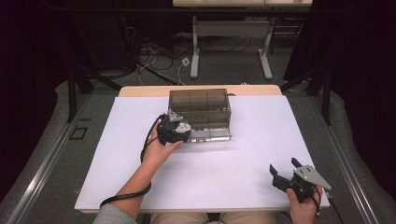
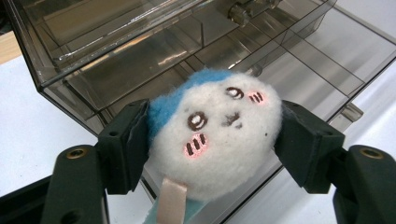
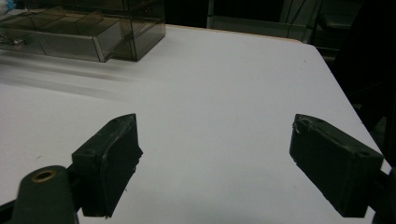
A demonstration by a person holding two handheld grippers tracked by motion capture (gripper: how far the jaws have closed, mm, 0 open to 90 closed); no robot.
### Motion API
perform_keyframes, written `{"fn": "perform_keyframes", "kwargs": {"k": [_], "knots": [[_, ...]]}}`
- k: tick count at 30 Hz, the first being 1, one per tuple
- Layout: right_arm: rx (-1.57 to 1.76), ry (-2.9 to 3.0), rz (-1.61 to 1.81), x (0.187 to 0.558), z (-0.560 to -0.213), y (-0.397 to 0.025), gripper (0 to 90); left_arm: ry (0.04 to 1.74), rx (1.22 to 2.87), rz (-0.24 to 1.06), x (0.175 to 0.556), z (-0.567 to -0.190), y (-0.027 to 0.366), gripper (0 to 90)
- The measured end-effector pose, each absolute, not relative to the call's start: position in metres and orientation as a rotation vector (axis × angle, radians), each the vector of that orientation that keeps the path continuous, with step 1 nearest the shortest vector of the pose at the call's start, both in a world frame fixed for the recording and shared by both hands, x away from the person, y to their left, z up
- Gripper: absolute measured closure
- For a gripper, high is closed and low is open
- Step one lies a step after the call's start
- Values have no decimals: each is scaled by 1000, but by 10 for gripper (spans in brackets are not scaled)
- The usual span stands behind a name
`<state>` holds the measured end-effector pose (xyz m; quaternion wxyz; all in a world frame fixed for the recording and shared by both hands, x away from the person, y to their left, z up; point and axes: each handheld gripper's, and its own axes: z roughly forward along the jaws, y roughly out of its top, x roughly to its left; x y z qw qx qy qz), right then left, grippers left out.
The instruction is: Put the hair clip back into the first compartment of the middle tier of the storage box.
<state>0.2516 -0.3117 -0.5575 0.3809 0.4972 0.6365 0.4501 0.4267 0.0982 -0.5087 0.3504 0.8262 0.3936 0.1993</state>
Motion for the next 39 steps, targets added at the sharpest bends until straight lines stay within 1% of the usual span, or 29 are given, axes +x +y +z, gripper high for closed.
{"fn": "perform_keyframes", "kwargs": {"k": [5, 6, 9, 10, 24, 28, 30, 39], "knots": [[1267, 1634, 1149, 251, -557, -312, 153, 1005, 2116, 539, 425, -507, 98, 274], [1260, 1598, 1163, 253, -559, -311, 153, 998, 2116, 548, 425, -507, 99, 253], [1269, 1634, 1149, 251, -557, -312, 153, 993, 2106, 553, 425, -505, 99, 236], [1269, 1634, 1149, 251, -557, -312, 153, 994, 2103, 558, 425, -505, 99, 214], [1268, 1634, 1148, 251, -557, -312, 153, 973, 2067, 579, 419, -495, 105, 146], [1268, 1633, 1148, 251, -557, -312, 153, 957, 2064, 592, 417, -492, 106, 111], [1267, 1639, 1146, 251, -557, -312, 153, 944, 2052, 601, 414, -490, 107, 76], [1269, 1634, 1148, 251, -557, -312, 153, 922, 2012, 581, 407, -483, 111, 11]]}}
